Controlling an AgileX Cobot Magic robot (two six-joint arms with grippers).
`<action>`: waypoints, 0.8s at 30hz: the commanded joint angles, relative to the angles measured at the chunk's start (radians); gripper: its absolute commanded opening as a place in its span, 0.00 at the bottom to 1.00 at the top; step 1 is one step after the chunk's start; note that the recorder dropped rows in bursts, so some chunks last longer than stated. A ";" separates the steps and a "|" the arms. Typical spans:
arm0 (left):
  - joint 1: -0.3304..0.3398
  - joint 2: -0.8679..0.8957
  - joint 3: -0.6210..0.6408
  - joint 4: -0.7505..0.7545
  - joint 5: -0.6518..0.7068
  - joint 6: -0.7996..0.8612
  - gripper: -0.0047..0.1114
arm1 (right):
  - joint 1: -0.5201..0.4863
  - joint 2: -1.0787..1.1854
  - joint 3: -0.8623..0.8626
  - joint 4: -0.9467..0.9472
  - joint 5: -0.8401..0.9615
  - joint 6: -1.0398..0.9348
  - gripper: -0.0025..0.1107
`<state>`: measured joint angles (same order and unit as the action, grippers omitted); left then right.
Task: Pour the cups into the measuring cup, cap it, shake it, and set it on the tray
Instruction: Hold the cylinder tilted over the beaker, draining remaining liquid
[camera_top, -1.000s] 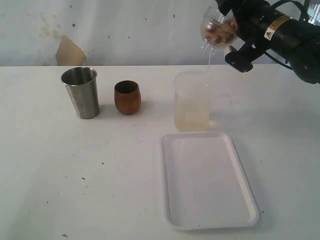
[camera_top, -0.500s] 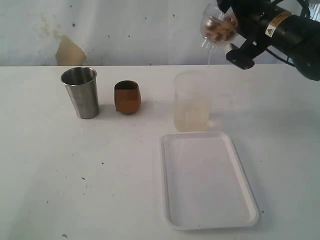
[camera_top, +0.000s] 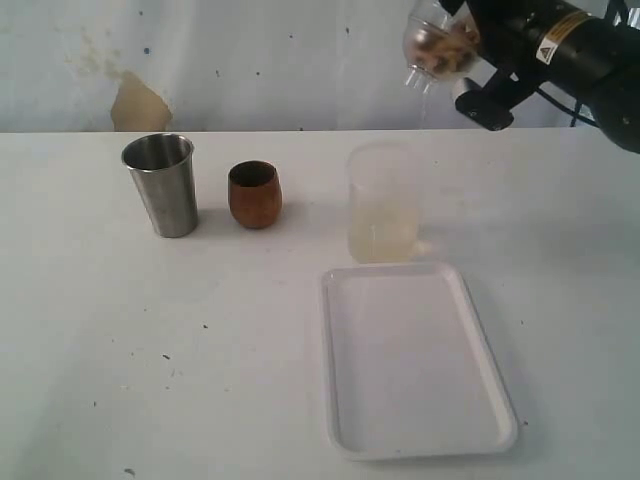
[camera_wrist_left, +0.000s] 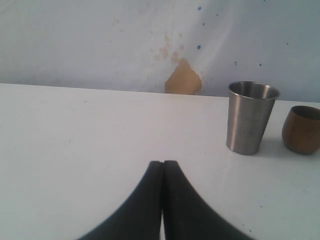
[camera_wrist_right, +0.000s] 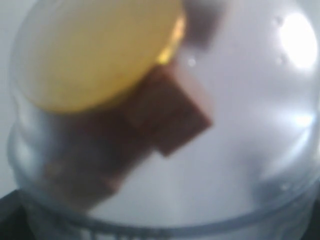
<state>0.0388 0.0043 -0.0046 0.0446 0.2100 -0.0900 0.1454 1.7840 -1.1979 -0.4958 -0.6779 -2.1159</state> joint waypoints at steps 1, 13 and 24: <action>-0.001 -0.004 0.005 0.001 -0.009 0.000 0.04 | 0.018 -0.026 -0.011 0.004 -0.023 -0.016 0.02; -0.001 -0.004 0.005 0.001 -0.009 0.000 0.04 | 0.022 -0.007 0.024 0.001 0.062 -0.016 0.02; -0.001 -0.004 0.005 0.001 -0.009 0.000 0.04 | 0.024 0.011 0.001 0.048 0.044 -0.002 0.02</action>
<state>0.0388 0.0043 -0.0046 0.0446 0.2100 -0.0900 0.1680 1.8076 -1.1916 -0.4491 -0.6129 -2.1131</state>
